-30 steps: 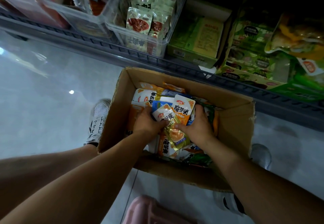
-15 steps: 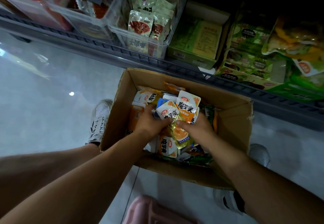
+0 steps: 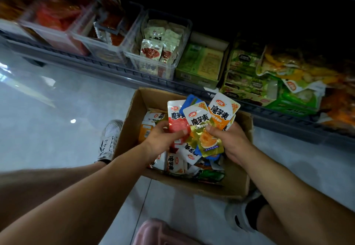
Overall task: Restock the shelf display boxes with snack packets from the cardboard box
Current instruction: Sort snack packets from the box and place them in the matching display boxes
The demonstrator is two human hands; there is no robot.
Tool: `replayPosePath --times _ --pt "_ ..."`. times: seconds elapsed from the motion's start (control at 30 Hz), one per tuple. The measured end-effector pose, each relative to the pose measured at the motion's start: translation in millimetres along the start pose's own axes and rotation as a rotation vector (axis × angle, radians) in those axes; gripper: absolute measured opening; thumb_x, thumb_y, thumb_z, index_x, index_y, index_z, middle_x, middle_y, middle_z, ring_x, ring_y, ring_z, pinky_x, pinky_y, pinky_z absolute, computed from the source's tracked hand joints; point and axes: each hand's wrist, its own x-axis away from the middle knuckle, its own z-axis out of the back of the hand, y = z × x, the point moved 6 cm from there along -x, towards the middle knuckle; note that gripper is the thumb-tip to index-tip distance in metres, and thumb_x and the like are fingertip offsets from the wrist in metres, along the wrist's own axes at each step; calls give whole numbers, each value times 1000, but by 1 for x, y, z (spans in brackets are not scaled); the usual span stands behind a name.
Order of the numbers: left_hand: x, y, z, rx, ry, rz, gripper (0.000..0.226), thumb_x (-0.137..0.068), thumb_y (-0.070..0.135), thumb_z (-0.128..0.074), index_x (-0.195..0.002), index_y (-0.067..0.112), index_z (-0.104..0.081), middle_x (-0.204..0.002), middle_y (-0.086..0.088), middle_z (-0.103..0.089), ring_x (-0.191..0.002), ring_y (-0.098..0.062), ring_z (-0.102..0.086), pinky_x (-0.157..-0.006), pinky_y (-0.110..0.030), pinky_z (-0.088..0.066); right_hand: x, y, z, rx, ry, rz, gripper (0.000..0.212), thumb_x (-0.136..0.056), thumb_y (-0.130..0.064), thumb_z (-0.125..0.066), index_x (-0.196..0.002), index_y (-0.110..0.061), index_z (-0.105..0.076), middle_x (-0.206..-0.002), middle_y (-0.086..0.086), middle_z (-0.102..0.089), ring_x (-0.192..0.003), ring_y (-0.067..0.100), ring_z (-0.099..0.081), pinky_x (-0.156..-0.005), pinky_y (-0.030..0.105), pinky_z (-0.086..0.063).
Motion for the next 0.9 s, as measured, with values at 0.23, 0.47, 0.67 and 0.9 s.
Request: replayPosePath --times 0.23,0.47,0.67,0.9 --pt "13 17 -16 30 -4 -92 40 -89 25 -79 -117 27 -51 -110 4 -67 -94 -10 -67 -62 -12 -56 14 -4 -6 -169 -51 -89 35 -87 5 -68 -117 -14 -67 -113 11 -74 -102 30 -72 -95 51 -55" --pt "7 19 -12 66 52 -138 33 -92 18 -76 -118 28 -58 -111 -1 -73 -101 -21 -74 -88 -41 -62 13 12 -5 159 -83 -66 46 -81 -17 -82 -121 -26 -64 -112 -4 -75 -104 18 -72 -100 49 -53" --pt "2 21 -10 79 59 -195 27 -95 13 -72 -116 26 -62 -113 -6 -75 -103 -24 -74 -85 -39 -62 16 9 0 384 8 49 83 -76 -36 -86 -143 -38 -37 -128 -12 -65 -114 9 -64 -99 38 -53" --pt "-6 13 -11 134 113 -207 40 -94 15 -73 -129 25 -55 -117 -5 -72 -105 -21 -74 -80 -32 -63 13 15 -14 628 -3 89 67 -85 -42 -76 -142 -34 -41 -138 -6 -44 -123 13 -51 -101 33 -45"
